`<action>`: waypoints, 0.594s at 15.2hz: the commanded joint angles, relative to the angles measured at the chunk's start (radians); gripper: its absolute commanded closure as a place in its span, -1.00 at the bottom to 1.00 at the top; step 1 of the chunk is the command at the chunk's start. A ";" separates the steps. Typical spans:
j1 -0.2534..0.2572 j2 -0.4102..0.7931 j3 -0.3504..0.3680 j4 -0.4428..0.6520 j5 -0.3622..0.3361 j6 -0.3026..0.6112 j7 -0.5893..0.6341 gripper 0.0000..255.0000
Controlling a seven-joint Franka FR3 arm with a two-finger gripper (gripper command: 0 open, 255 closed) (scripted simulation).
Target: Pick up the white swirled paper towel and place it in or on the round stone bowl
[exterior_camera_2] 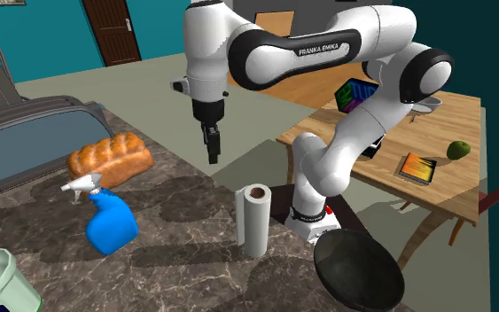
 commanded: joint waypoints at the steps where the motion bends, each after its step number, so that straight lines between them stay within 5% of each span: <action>1: 0.000 0.000 0.000 0.000 0.000 0.000 0.000 -1.00; 9: 0.080 -0.142 0.164 -0.024 0.109 -0.113 0.157 -1.00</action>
